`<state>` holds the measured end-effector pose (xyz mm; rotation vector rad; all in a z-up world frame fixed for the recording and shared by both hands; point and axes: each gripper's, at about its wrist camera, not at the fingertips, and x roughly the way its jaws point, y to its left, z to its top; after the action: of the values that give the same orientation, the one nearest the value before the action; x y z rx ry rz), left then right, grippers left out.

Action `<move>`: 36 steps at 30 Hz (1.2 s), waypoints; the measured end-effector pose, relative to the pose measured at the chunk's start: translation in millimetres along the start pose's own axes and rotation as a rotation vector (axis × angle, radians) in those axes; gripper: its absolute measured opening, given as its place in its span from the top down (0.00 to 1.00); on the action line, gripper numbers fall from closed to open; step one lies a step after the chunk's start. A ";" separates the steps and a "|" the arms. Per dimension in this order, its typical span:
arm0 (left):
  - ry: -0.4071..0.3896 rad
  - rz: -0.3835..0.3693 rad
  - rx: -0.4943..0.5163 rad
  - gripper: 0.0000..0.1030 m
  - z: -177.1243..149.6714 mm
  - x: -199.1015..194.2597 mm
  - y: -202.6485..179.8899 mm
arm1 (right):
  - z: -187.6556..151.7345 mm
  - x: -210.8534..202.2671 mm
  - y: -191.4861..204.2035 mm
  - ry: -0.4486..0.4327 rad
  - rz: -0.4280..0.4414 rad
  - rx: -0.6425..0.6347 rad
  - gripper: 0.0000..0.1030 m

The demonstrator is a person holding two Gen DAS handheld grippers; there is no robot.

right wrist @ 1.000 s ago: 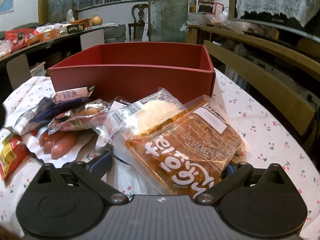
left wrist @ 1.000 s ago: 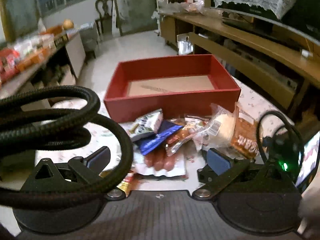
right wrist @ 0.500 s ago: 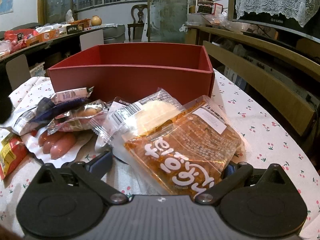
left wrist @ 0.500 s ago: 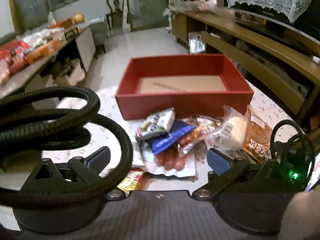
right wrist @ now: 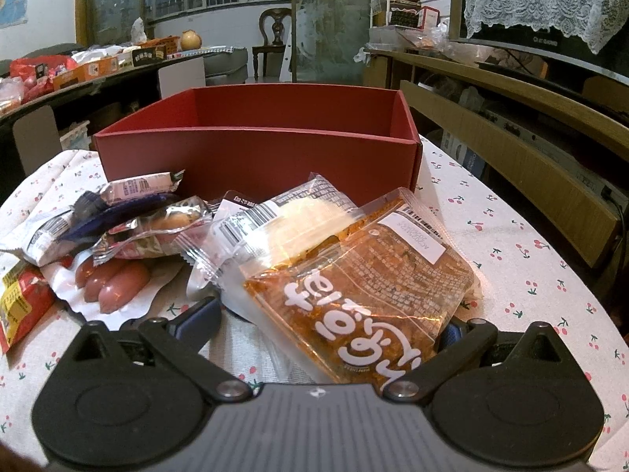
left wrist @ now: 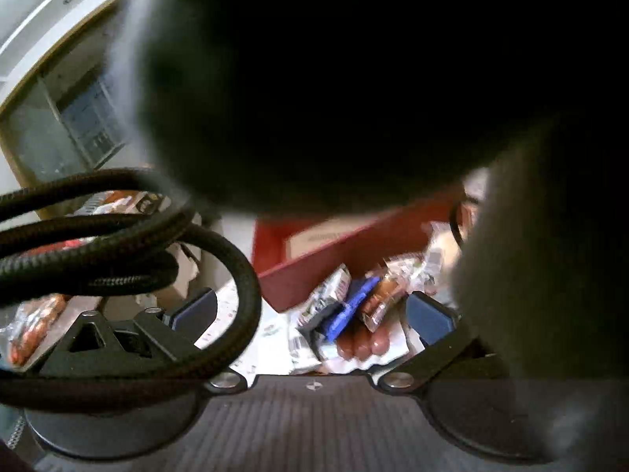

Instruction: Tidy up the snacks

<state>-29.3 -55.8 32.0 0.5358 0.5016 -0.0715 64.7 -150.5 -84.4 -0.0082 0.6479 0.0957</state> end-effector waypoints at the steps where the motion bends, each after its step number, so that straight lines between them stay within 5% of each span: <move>1: 0.007 -0.015 0.007 0.00 -2.3 4.7 -0.7 | 0.0 -0.3 0.1 0.000 -0.001 -0.001 0.00; 10: 0.026 -0.008 0.029 0.00 -0.2 20.0 1.2 | 1.2 -1.3 -3.4 -0.002 0.000 0.001 0.00; 14: 0.074 -0.077 -0.038 0.00 2.5 21.7 21.4 | 0.8 -2.2 -3.8 -0.003 -0.001 0.001 0.00; 18: 0.087 -0.047 0.026 0.00 -3.6 37.7 30.4 | 1.3 -1.0 -3.2 -0.002 0.001 0.001 0.00; 23: 0.141 -0.108 -0.120 0.00 -2.7 59.7 54.3 | 1.0 -1.3 -3.6 -0.002 0.000 0.000 0.00; 28: 0.245 -0.149 -0.152 0.00 -15.4 86.2 62.5 | 0.9 -1.9 -4.7 0.001 0.000 0.000 0.00; 36: 0.302 -0.169 -0.157 0.00 -23.6 90.9 65.9 | 1.8 -2.9 -4.3 0.000 -0.002 0.000 0.00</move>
<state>52.9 18.6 2.3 0.3504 0.8404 -0.1124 63.9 -154.9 -81.3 -0.0086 0.6483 0.0935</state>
